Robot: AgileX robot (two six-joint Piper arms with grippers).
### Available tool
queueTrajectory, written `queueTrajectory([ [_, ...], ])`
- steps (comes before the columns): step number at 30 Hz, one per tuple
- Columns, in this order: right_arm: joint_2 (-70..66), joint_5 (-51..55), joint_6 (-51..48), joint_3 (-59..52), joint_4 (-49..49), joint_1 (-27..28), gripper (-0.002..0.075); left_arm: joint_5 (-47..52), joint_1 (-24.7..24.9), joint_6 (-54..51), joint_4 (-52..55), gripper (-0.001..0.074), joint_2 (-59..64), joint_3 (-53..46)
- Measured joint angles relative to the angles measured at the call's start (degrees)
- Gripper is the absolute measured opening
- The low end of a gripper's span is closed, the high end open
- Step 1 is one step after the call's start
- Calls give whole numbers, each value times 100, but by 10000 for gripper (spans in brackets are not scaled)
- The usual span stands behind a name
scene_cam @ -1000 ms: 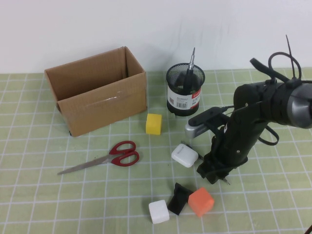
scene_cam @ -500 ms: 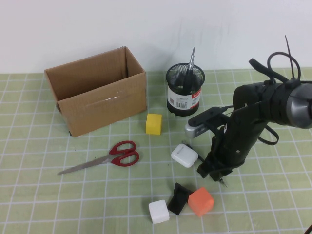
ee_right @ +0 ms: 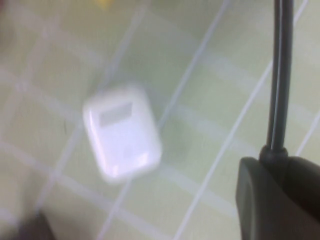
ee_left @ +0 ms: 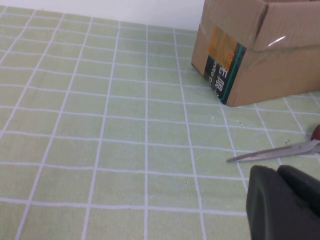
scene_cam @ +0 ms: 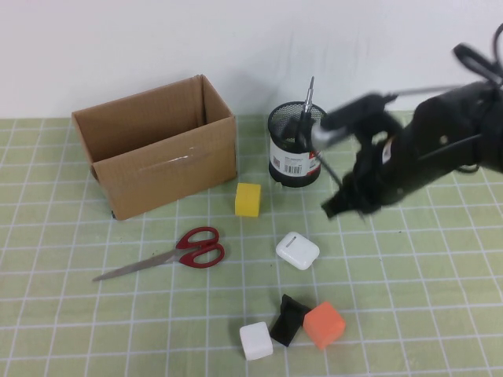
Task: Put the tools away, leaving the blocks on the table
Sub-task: Pick up the long Screwdriver from the table, then place the long Screwdriver into the round holder
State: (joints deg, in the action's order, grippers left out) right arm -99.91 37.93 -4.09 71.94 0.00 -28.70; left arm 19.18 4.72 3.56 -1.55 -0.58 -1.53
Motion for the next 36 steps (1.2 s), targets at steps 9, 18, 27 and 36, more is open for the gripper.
queueTrajectory([
  [9,185,-2339,100,-10,-41,0,39,0,0,0,0,-4,0,0],
  [18,-632,-5569,111,-10,-41,0,39,0,0,0,0,-4,0,0],
  [27,-1623,-6338,325,-10,-151,0,38,0,0,0,0,-4,0,0],
  [36,-1821,-6388,526,-10,-159,0,62,0,0,0,0,-4,0,0],
])
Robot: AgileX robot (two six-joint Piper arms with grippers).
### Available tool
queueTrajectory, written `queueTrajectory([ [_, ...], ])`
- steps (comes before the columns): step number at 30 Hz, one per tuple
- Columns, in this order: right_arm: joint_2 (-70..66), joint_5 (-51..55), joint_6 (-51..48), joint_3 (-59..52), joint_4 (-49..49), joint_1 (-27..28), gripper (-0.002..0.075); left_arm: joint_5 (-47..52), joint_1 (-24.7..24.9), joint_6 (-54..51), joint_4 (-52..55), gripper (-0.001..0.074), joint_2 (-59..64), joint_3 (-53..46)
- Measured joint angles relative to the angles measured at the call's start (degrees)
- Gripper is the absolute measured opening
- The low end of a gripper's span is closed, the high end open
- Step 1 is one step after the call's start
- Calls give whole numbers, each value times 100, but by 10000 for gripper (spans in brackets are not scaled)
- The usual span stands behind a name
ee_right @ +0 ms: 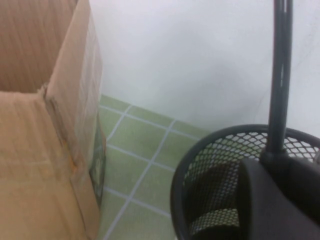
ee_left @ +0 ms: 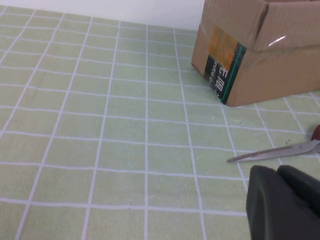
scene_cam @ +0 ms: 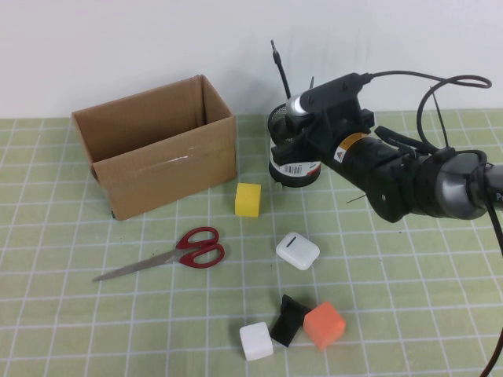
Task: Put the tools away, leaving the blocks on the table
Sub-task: Place the long Screwdriver into the round holder
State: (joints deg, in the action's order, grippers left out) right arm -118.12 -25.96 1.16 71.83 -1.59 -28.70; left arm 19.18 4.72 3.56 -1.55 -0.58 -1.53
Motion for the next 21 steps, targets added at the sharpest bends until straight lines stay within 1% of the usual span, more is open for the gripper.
queueTrajectory([
  [6,0,-11,-1,0,0,0,155,0,0,0,0,-4,0,0],
  [14,30,55,-1,0,11,0,173,0,0,0,0,-4,0,0],
  [17,276,526,-1,0,0,0,173,0,0,0,0,-4,0,0],
  [21,964,1668,-73,0,-83,0,169,0,0,0,0,-4,0,0],
])
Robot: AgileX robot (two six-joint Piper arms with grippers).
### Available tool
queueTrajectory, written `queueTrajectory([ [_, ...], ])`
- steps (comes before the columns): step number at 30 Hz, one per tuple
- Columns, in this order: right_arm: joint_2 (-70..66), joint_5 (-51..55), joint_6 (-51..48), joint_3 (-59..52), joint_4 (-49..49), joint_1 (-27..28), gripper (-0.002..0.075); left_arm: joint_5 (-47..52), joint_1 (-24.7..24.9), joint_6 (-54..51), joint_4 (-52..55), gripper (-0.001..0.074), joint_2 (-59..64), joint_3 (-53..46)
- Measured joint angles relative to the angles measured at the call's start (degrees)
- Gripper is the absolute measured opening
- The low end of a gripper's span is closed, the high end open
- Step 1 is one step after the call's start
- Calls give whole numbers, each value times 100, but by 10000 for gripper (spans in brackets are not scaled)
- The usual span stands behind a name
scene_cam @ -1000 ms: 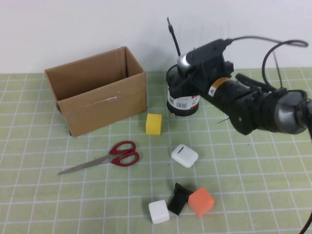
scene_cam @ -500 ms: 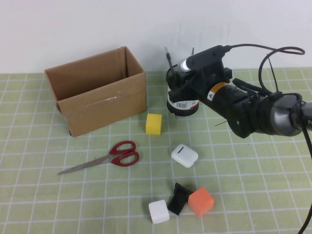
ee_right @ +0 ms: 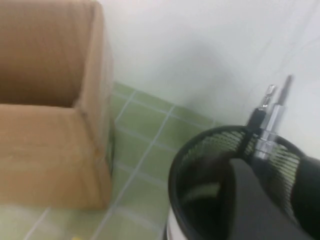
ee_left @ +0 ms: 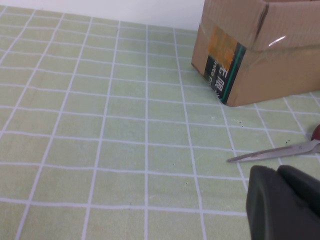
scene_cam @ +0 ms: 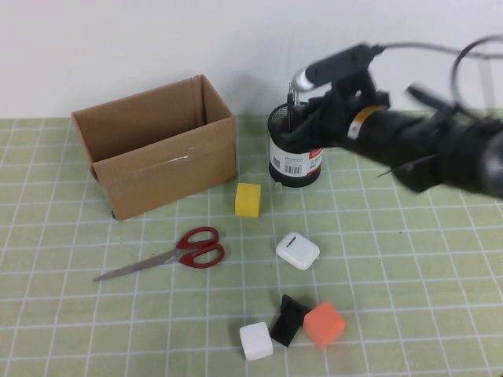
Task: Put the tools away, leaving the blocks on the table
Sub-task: Place the long Screwdriver into the round holder, then pick up the scissors from the table
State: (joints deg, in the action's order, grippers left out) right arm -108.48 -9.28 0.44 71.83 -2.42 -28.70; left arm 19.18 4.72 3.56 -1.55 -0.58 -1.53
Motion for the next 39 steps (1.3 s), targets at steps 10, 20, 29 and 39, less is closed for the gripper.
queueTrajectory([
  [10,1790,3248,-110,-119,-182,-23,-1,0,0,0,0,-4,0,0],
  [20,3750,4059,-44,-1212,137,-168,-6,0,0,0,0,-4,0,0],
  [29,4701,5095,-44,-1230,176,-168,-6,0,0,0,0,-4,0,0],
  [39,4679,5130,-44,-1245,94,-168,-7,0,0,0,0,-4,0,0],
])
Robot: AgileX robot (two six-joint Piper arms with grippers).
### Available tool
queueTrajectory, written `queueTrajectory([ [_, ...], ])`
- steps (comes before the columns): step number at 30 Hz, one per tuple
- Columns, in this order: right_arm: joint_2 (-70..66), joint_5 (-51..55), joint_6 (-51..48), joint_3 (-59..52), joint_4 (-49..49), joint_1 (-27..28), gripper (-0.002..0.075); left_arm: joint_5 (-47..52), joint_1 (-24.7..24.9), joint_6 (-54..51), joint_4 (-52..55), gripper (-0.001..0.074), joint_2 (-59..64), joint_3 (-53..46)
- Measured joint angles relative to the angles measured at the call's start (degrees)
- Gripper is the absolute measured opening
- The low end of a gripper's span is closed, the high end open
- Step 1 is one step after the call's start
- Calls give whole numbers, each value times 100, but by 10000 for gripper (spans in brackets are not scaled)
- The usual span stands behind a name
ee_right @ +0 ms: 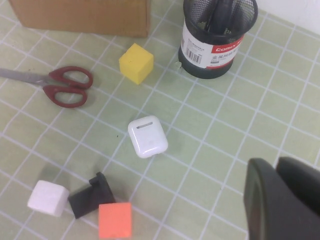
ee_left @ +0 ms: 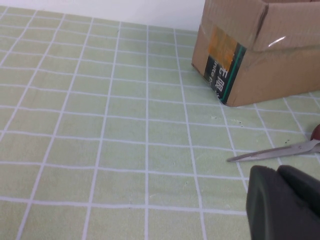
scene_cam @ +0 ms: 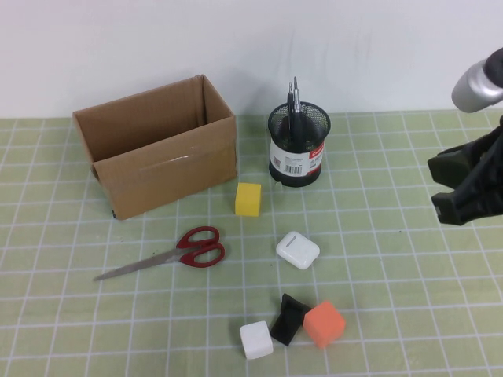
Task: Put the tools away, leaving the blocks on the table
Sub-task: Pick up the scissors from the table
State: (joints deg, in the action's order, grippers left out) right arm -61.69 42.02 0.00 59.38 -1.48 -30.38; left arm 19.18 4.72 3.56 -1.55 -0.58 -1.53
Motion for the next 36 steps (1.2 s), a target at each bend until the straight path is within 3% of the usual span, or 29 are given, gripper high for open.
queueTrajectory([
  [6,460,0,-139,-39,-61,124,-7,0,0,0,0,-4,0,0],
  [10,1239,-223,-162,-412,-72,785,-7,0,0,0,0,-4,0,0],
  [17,3038,-2056,392,-2219,-80,2047,-7,0,0,0,0,-4,0,0],
  [23,4536,-3224,545,-3886,-212,2738,-7,0,0,0,0,-4,0,0],
  [32,6025,-3700,545,-5861,-442,2955,-7,0,0,0,0,-4,0,0],
  [36,6204,-3088,545,-6069,-442,2955,-7,0,0,0,0,-4,0,0],
])
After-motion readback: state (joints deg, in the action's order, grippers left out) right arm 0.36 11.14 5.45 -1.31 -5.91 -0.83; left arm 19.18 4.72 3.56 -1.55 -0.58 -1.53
